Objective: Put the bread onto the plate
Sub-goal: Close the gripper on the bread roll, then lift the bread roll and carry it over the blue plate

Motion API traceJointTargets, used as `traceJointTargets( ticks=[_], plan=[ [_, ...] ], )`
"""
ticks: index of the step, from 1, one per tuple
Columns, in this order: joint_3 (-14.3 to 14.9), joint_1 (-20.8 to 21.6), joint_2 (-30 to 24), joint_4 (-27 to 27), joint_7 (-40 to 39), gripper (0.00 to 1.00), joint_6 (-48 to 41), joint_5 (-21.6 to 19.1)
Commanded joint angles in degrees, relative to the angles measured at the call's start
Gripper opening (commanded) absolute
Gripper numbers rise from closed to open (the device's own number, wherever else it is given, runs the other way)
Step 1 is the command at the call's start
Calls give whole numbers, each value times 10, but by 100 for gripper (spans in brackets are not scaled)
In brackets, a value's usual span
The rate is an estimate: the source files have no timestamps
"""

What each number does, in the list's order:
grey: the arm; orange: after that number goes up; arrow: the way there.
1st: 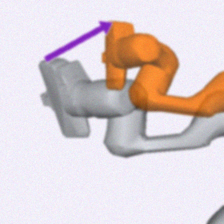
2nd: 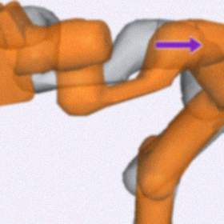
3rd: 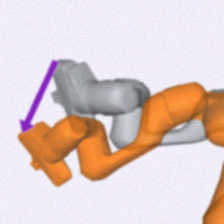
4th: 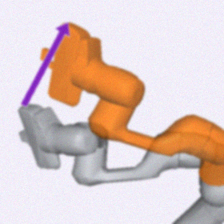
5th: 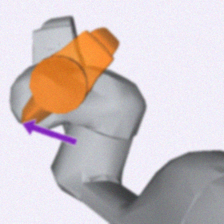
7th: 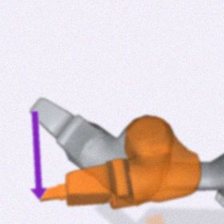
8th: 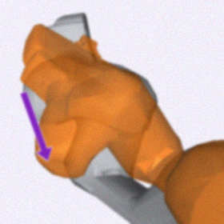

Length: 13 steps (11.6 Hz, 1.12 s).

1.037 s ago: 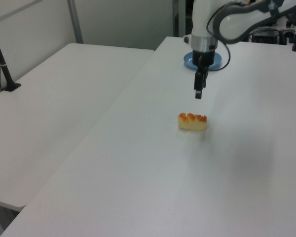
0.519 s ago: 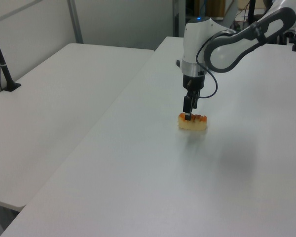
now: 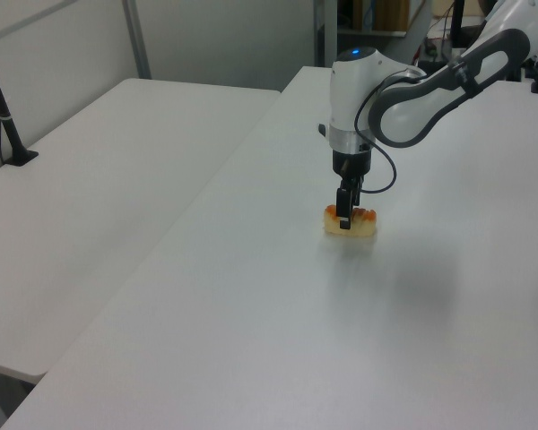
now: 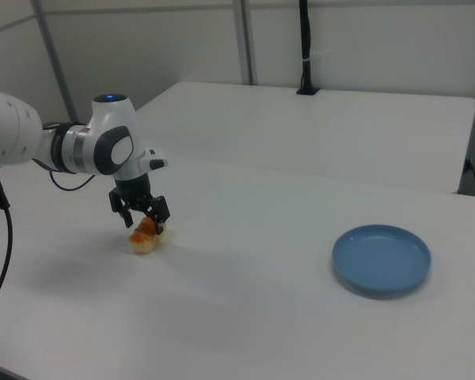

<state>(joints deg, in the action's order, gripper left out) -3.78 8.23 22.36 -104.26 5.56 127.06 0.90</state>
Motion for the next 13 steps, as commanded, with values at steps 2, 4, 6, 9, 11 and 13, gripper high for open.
traceJointTargets(
  ticks=[2,4,6,9,11,13],
  plan=[
    [4,8,15,-6,10,60,15,19],
    [4,3,9,4,11,40,8,18],
    [9,-30,-13,34,-6,40,-33,19],
    [13,-114,-8,138,-133,40,-119,16],
    [18,-152,-3,157,-160,40,-117,15],
    [29,-177,24,198,-195,40,-114,17]
  ],
)
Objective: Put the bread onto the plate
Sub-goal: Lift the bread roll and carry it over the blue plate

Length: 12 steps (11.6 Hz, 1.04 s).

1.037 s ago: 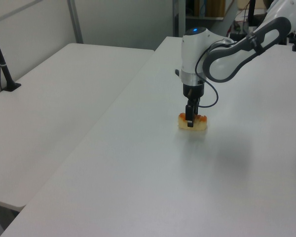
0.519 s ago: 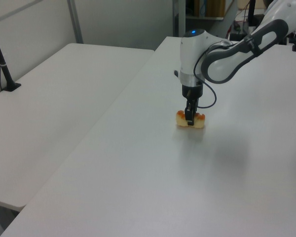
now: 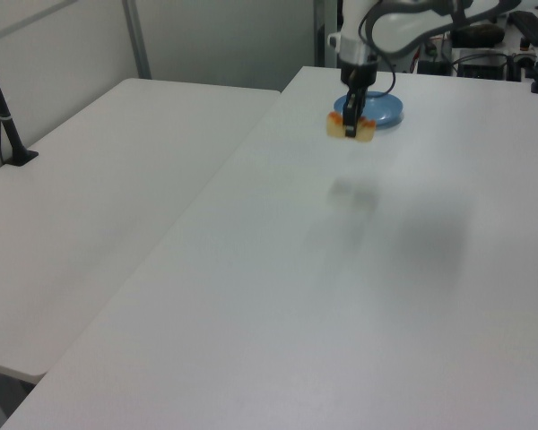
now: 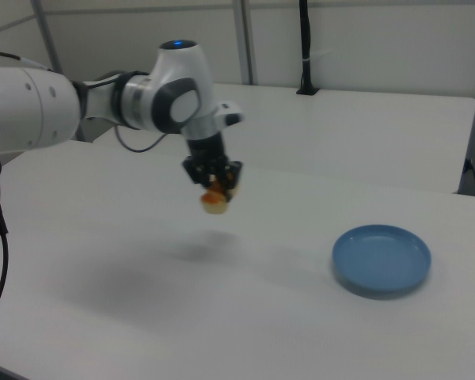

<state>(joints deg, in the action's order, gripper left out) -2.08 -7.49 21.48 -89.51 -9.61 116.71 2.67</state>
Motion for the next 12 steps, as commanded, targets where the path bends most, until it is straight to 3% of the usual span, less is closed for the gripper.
traceJointTargets(
  ticks=[1,4,6,12],
  plan=[
    [29,-21,46,64,-54,40,-7,-1],
    [61,-37,86,94,-87,40,65,-2],
    [64,-68,120,116,-91,40,132,1],
    [72,-135,174,157,-94,40,211,1]
  ],
)
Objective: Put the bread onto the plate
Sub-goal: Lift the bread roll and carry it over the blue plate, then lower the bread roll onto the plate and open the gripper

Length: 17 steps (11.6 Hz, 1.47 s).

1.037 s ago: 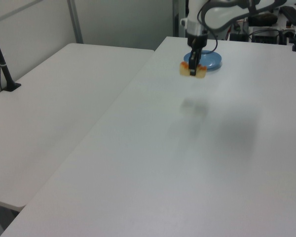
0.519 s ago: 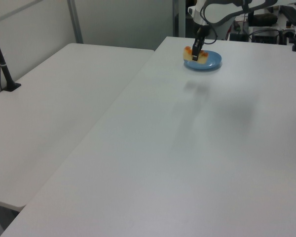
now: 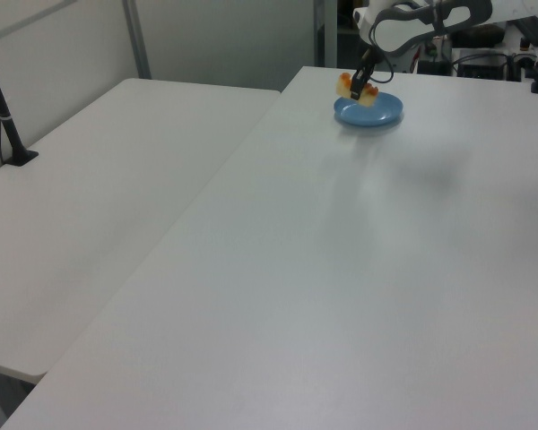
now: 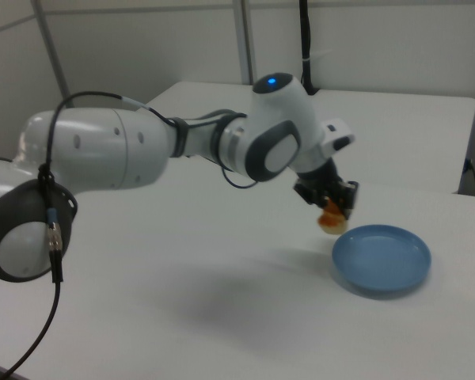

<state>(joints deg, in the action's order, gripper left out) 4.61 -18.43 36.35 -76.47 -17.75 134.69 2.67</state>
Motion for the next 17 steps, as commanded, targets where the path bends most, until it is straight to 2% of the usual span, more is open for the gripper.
traceJointTargets(
  ticks=[1,4,7,8,10,15,17],
  plan=[
    [5,-35,28,27,-15,40,34,2],
    [5,-57,49,26,-44,40,35,3],
    [7,-57,67,24,-44,40,36,3],
    [7,-58,68,24,-40,45,42,2],
    [7,-58,75,20,-34,100,64,3],
    [7,-59,70,15,-32,100,66,1],
    [7,-61,42,-3,-16,100,65,-3]
  ],
)
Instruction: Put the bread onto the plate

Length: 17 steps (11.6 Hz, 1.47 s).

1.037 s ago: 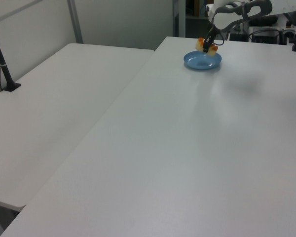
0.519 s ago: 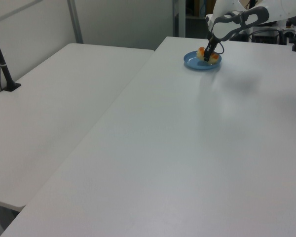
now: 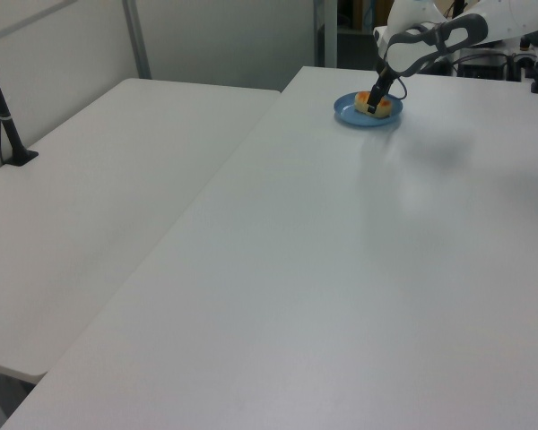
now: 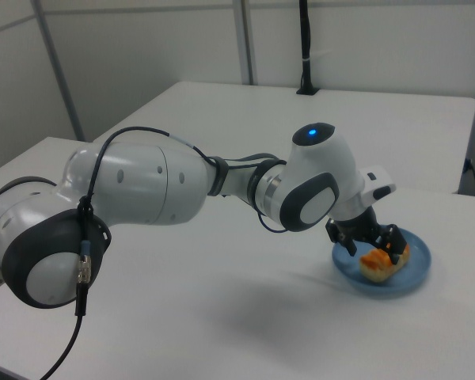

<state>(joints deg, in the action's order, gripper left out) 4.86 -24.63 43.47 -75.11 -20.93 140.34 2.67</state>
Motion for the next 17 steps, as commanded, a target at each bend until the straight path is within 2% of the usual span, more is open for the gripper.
traceJointTargets(
  ticks=[1,3,5,8,11,13,15,17],
  plan=[
    [4,-2,-65,-37,20,100,4,-7],
    [0,-6,-145,-91,48,100,-37,-8],
    [-3,0,-205,-108,69,100,-126,-10],
    [-5,41,-321,-109,118,100,-361,-13],
    [4,102,-435,-132,151,100,-506,-61],
    [4,160,-480,-165,191,100,-535,-61],
    [4,205,-489,-182,229,100,-535,-61],
    [1,245,-489,-208,229,100,-522,-53]
  ],
)
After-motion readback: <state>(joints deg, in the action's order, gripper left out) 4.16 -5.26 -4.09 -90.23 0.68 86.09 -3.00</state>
